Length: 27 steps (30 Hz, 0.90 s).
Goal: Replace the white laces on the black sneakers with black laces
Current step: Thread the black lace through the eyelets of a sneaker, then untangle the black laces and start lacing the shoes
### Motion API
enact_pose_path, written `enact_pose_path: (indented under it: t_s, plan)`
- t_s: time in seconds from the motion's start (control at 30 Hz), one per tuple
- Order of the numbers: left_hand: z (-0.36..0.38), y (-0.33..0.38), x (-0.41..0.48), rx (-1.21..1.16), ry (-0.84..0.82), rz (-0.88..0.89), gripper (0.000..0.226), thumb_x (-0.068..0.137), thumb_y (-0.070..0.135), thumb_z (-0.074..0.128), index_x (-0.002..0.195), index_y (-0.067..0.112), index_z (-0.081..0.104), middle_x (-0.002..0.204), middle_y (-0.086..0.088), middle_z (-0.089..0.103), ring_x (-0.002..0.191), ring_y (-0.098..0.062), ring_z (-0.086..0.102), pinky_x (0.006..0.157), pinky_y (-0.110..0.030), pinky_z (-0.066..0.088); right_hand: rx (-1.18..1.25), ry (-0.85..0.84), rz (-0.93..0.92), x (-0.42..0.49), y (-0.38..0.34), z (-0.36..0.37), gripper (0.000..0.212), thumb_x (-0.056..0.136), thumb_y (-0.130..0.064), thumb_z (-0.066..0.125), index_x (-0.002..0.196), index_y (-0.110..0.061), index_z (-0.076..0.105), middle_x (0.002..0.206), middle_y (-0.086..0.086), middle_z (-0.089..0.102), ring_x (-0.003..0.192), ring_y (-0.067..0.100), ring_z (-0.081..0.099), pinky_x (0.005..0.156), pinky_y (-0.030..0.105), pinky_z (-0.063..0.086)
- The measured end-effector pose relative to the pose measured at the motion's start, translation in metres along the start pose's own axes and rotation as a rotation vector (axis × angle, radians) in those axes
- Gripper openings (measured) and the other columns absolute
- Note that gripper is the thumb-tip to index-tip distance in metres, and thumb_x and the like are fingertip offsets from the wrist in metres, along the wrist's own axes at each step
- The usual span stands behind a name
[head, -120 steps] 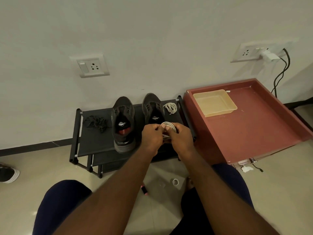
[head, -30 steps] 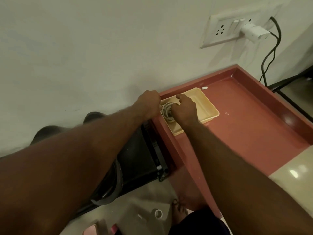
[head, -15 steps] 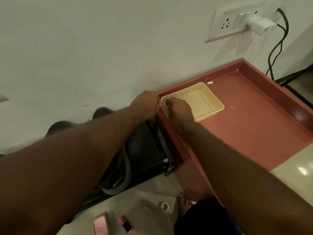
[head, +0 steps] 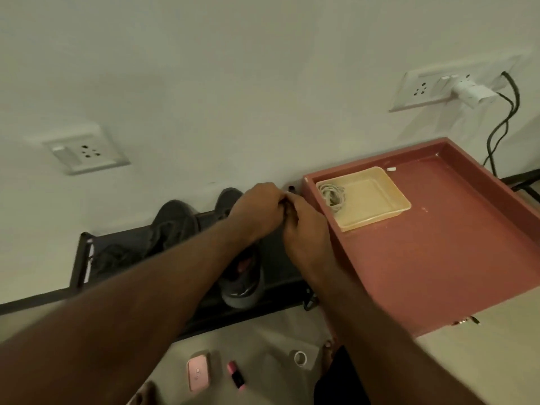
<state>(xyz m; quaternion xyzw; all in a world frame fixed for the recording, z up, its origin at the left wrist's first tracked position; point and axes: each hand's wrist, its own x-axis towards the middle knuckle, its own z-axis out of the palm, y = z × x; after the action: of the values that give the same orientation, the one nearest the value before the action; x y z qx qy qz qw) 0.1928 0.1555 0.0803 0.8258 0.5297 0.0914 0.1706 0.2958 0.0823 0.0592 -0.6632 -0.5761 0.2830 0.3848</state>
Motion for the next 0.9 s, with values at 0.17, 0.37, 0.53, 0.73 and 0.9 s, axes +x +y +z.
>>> enact_pose_path:
  t_s: [0.17, 0.37, 0.53, 0.73, 0.9]
  plan:
    - [-0.017, -0.05, -0.117, -0.088, 0.126, -0.094, 0.021, 0.095, 0.015, 0.052, 0.088, 0.006, 0.07, 0.089, -0.008, 0.063, 0.078, -0.019, 0.054, 0.076, -0.035, 0.046, 0.086, -0.132, -0.054, -0.083, -0.032, 0.064, 0.042, 0.103, -0.021, 0.05, 0.144, -0.018, 0.052, 0.136, 0.001, 0.063, 0.123, 0.014, 0.059, 0.107, 0.036, 0.047]
    - [-0.015, -0.116, -0.235, -0.18, 0.247, -0.218, 0.016, 0.095, 0.013, 0.057, 0.097, 0.011, 0.074, 0.087, -0.004, 0.064, 0.078, -0.016, 0.058, 0.073, -0.032, 0.049, -0.031, -0.403, -0.156, -0.13, -0.07, 0.126, 0.05, 0.1, -0.017, 0.057, 0.148, -0.015, 0.045, 0.146, 0.002, 0.052, 0.133, 0.015, 0.05, 0.114, 0.035, 0.041]
    - [0.005, -0.162, -0.275, -0.234, 0.281, -0.433, 0.017, 0.095, 0.013, 0.056, 0.096, 0.007, 0.071, 0.087, -0.009, 0.063, 0.078, -0.023, 0.059, 0.074, -0.039, 0.05, -0.323, -0.551, -0.245, -0.146, -0.095, 0.177, 0.053, 0.104, -0.019, 0.048, 0.155, -0.017, 0.034, 0.162, 0.006, 0.031, 0.152, 0.02, 0.019, 0.126, 0.034, 0.013]
    - [0.014, -0.201, -0.28, -0.511, 0.284, -0.72, 0.018, 0.096, 0.015, 0.058, 0.108, 0.007, 0.069, 0.105, -0.008, 0.07, 0.085, -0.01, 0.057, 0.076, -0.02, 0.04, -0.485, -0.508, -0.295, -0.146, -0.111, 0.206, 0.045, 0.101, -0.023, 0.053, 0.145, -0.015, 0.049, 0.154, 0.008, 0.042, 0.147, 0.024, 0.029, 0.122, 0.039, 0.023]
    - [-0.005, -0.221, -0.256, -0.773, 0.455, -0.834, 0.029, 0.098, 0.014, 0.056, 0.126, 0.009, 0.062, 0.12, -0.007, 0.066, 0.099, -0.012, 0.059, 0.086, -0.025, 0.049, -0.335, -0.533, -0.264, -0.114, -0.127, 0.242, 0.029, 0.1, -0.018, 0.054, 0.128, -0.012, 0.06, 0.128, 0.007, 0.059, 0.117, 0.021, 0.055, 0.102, 0.032, 0.045]
